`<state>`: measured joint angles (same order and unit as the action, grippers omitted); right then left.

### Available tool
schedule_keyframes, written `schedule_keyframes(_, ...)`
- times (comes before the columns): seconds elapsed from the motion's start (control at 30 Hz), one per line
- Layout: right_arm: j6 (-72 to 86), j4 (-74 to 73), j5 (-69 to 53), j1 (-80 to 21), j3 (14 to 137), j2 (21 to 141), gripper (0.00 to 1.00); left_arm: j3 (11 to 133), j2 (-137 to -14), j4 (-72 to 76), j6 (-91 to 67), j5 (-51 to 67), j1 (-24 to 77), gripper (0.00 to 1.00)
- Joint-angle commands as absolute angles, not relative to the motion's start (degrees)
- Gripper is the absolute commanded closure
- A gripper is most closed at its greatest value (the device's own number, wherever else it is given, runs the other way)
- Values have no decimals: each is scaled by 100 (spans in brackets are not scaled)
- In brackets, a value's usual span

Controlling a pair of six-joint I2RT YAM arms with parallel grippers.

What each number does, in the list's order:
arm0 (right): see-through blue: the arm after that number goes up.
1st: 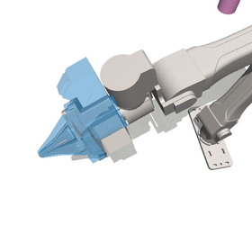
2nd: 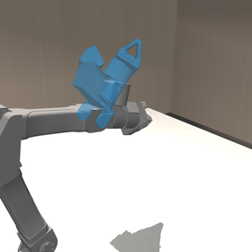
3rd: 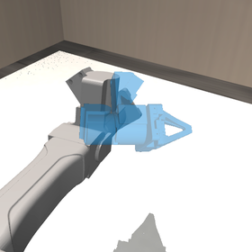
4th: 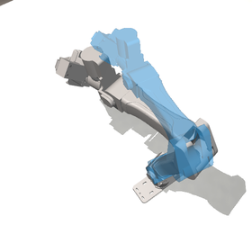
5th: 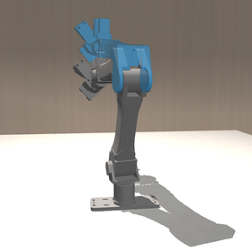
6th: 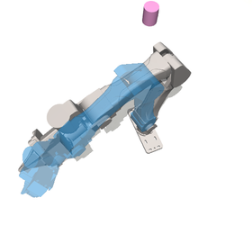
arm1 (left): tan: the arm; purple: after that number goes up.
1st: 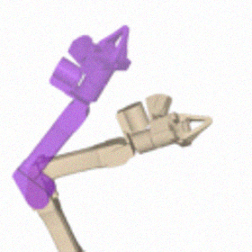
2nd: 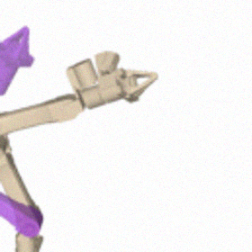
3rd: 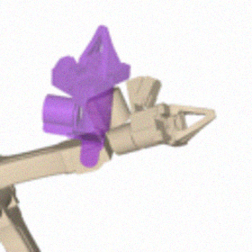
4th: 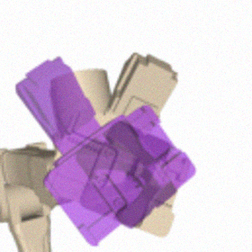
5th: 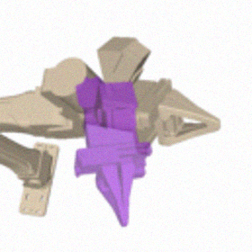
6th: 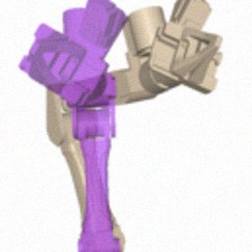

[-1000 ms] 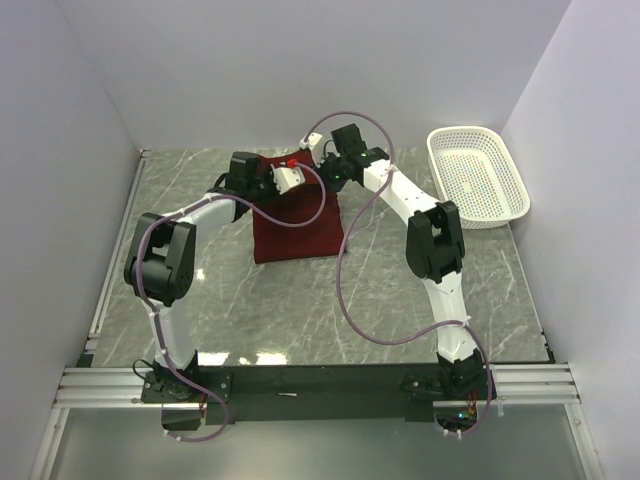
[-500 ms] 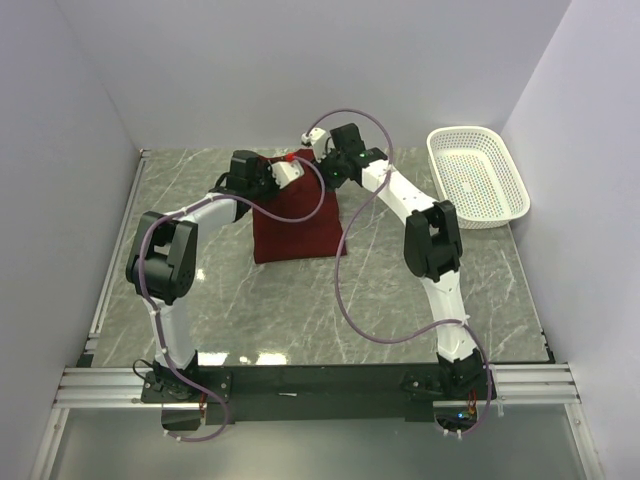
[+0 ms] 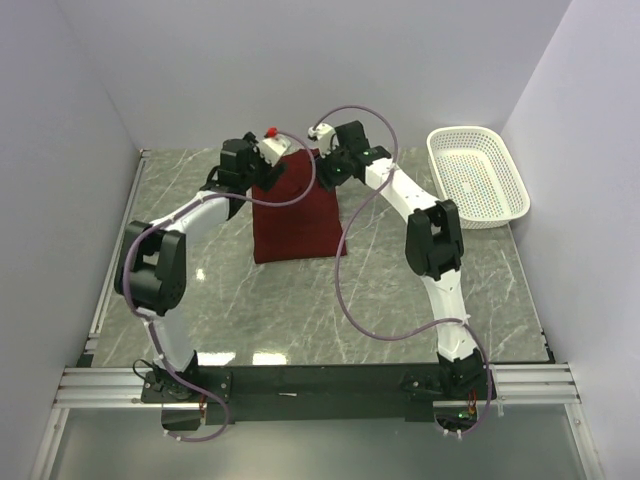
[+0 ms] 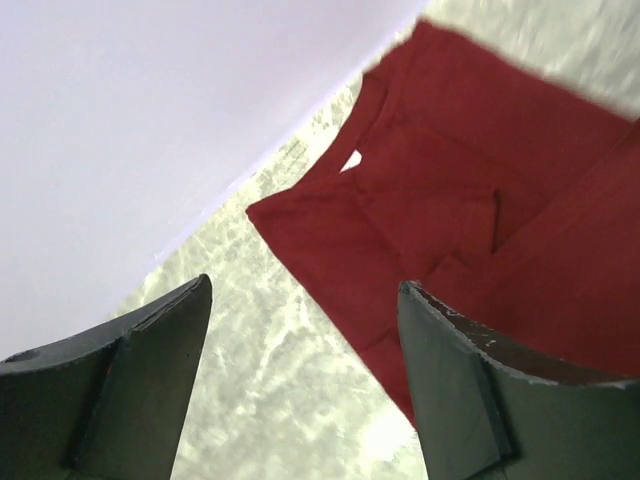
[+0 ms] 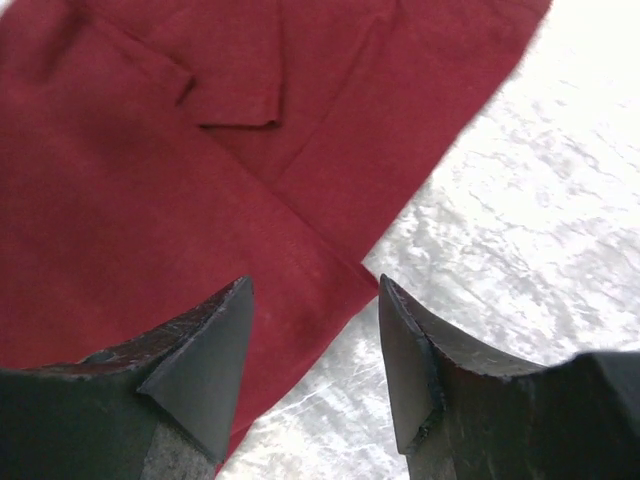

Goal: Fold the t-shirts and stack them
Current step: Fold the tshirt

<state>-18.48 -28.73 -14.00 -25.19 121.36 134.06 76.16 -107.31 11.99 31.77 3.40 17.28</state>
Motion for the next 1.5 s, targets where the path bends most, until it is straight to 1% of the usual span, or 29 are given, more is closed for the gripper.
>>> schedule_keyframes(0.0, -1820, -3101, -2091, -2373, 12024, 12867, 41, 7646, -10117, 933, 1851, 237, 1661, 19)
schedule_keyframes(0.07, -1793, -3207, -2450, -2329, 11901, 12728, 44, 7681, -10038, 504, 1304, 272, 1600, 19)
schedule_keyframes(0.17, -1714, -3314, -2829, -2285, 11445, 12342, 46, 7743, -10046, 19, 58, 361, 1468, 19)
schedule_keyframes(0.2, -1670, -3183, -3048, -2259, 11043, 12209, 46, 7630, -10028, -130, -243, 447, 1407, 20)
schedule_keyframes(0.3, -1705, -3085, -3373, -2189, 10383, 11717, 46, 7192, -9897, -71, -920, 545, 1336, 22)
schedule_keyframes(0.4, -1871, -3242, -3550, -2118, 9960, 11365, 47, 6735, -9607, -114, -1291, 641, 1318, 23)
schedule_keyframes(0.43, -2046, -3400, -3960, -2092, 9888, 11269, 48, 6637, -9519, -184, -1344, 624, 1318, 23)
schedule_keyframes(0.5, -2784, -3952, -4288, -2100, 9643, 11145, 48, 6391, -9221, -586, -1598, 580, 1318, 24)
schedule_keyframes(0.53, -3413, -4199, -4541, -2127, 9485, 11058, 48, 6311, -9011, -719, -1843, 615, 1318, 25)
schedule_keyframes(0.57, -3776, -4480, -4648, -2127, 9483, 10996, 46, 6215, -8887, -825, -1959, 659, 1327, 24)
schedule_keyframes(0.63, -4234, -4676, -4344, -2258, 8958, 10629, 45, 5820, -8650, -1009, -2205, 764, 1327, 23)
schedule_keyframes(0.67, -4793, -4624, -4203, -2320, 8695, 10452, 45, 5688, -8414, -1063, -2380, 747, 1327, 23)
schedule_keyframes(0.7, -4990, -4240, -4010, -2425, 8092, 10250, 44, 5408, -8289, -1081, -2504, 721, 1327, 23)
schedule_keyframes(0.73, -5123, -3958, -3747, -2487, 7773, 9857, 44, 5283, -8184, -1090, -2618, 695, 1327, 23)
schedule_keyframes(0.8, -5614, -3387, -3227, -2610, 7106, 9546, 44, 5011, -7990, -1072, -2873, 773, 1327, 28)
schedule_keyframes(0.87, -5879, -3060, -3068, -2715, 6856, 9334, 43, 4878, -7989, -907, -3127, 887, 1327, 33)
schedule_keyframes(0.9, -5915, -2876, -2972, -2742, 6795, 9325, 43, 4826, -8024, -853, -3216, 905, 1327, 37)
schedule_keyframes(0.93, -5924, -2796, -2945, -2794, 6794, 9351, 43, 4808, -8138, -818, -3304, 931, 1327, 38)
schedule_keyframes(0.97, -5837, -2691, -2918, -2821, 6803, 9369, 43, 4816, -8208, -730, -3444, 958, 1327, 41)
schedule_keyframes(1.07, -5748, -2348, -2716, -2987, 6855, 9483, 43, 4834, -8446, -633, -3603, 1028, 1379, 43)
schedule_keyframes(1.2, -5766, -2092, -2251, -3243, 6934, 9720, 43, 4878, -8587, -878, -3647, 809, 1468, 43)
schedule_keyframes(1.33, -5564, -2004, -2180, -3296, 7119, 9958, 43, 4913, -8727, -1046, -3840, 686, 1512, 44)
schedule_keyframes(1.47, -5467, -1951, -2109, -3305, 7216, 10055, 43, 5026, -9061, -1203, -4008, 485, 1564, 50)
